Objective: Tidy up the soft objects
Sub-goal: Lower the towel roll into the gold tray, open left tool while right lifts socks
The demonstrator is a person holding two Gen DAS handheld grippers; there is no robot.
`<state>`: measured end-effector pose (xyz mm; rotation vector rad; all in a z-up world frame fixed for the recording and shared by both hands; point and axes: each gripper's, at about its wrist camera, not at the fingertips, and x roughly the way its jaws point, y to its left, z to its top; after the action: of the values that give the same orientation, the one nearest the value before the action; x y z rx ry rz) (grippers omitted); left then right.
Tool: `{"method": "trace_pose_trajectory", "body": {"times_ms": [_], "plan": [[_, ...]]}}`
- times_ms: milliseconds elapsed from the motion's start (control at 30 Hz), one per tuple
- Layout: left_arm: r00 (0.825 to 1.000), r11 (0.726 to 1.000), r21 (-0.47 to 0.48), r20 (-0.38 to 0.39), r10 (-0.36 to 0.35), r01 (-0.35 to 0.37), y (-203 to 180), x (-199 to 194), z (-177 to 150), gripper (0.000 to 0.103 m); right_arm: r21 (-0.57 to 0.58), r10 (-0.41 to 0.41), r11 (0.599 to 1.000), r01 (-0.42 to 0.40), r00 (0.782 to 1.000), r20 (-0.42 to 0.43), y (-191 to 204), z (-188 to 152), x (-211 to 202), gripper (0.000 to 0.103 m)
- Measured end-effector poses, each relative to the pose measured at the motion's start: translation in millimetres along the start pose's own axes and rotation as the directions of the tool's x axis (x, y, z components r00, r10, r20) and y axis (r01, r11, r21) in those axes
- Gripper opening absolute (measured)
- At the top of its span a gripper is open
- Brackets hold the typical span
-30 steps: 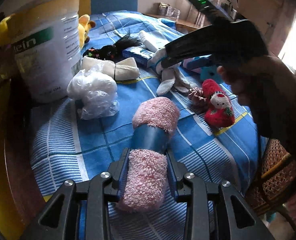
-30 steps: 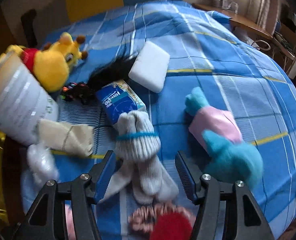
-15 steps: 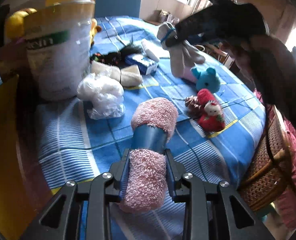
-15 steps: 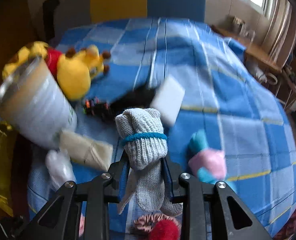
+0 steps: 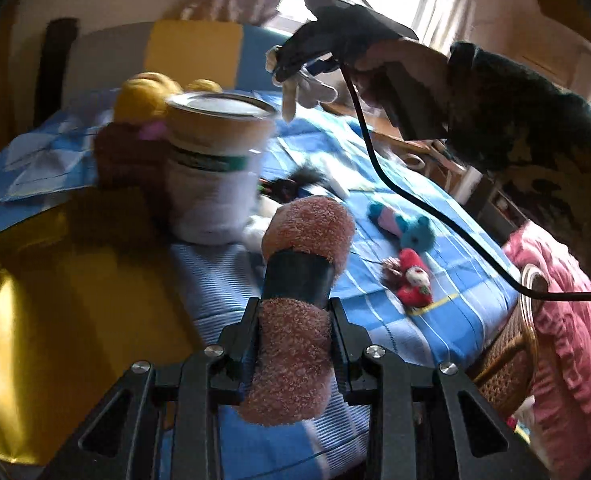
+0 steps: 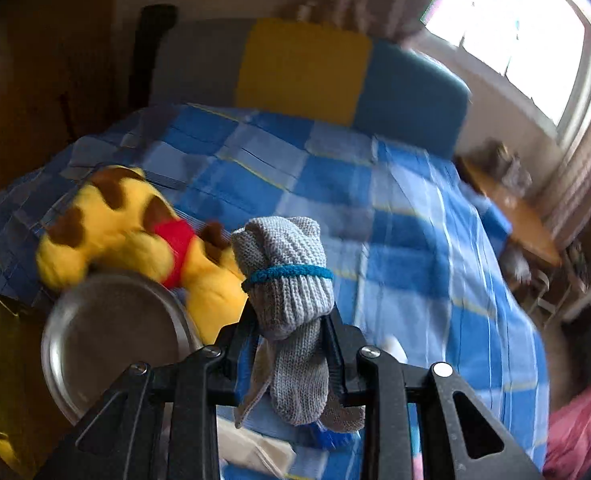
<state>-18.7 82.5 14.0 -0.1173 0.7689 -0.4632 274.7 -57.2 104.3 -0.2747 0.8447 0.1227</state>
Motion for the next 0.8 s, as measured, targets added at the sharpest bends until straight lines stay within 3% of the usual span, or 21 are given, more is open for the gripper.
{"method": "trace_pose_trajectory", "body": {"times_ms": [233,300,367,433,500,567,633,667,733,800], "plan": [[0.995,0.99,-0.12,0.058,0.087,-0.08,47,-38,-1,0.032,-0.073,0.003,0.997,0.0,0.999,0.038,45,21,1,0.029],[0.987,0.979,-0.151,0.065,0.145,-0.134,63,-45,-4,0.032,-0.077,0.003,0.997,0.0,0.999,0.042,51,22,0,0.03],[0.97,0.951,-0.212,0.043,0.24,-0.226,89,-50,-8,0.033,-0.082,-0.005,0.997,0.009,0.999,0.047,53,23,1,0.03],[0.921,0.889,-0.252,-0.021,0.389,-0.382,113,-48,-13,0.034,-0.077,-0.012,0.997,0.016,0.999,0.048,51,21,1,0.03],[0.858,0.806,-0.298,-0.127,0.498,-0.511,144,-43,-21,0.036,-0.069,-0.022,0.997,0.025,0.999,0.046,48,20,2,0.029],[0.823,0.75,-0.347,-0.156,0.546,-0.563,162,-47,-28,0.039,-0.059,-0.028,0.998,0.031,0.999,0.042,43,18,4,0.03],[0.782,0.711,-0.344,-0.137,0.609,-0.614,165,-56,-32,0.044,-0.051,-0.035,0.998,0.036,0.999,0.034,40,15,7,0.03],[0.768,0.7,-0.342,-0.121,0.629,-0.627,163,-61,-34,0.05,-0.047,-0.04,0.998,0.041,0.999,0.029,38,14,9,0.03],[0.758,0.692,-0.344,-0.099,0.645,-0.634,162,-68,-36,0.052,-0.036,-0.048,0.998,0.049,0.999,0.019,33,11,13,0.03],[0.765,0.696,-0.36,-0.087,0.638,-0.621,159,-74,-39,0.053,-0.025,-0.056,0.998,0.056,0.998,0.011,29,9,17,0.029]]}}
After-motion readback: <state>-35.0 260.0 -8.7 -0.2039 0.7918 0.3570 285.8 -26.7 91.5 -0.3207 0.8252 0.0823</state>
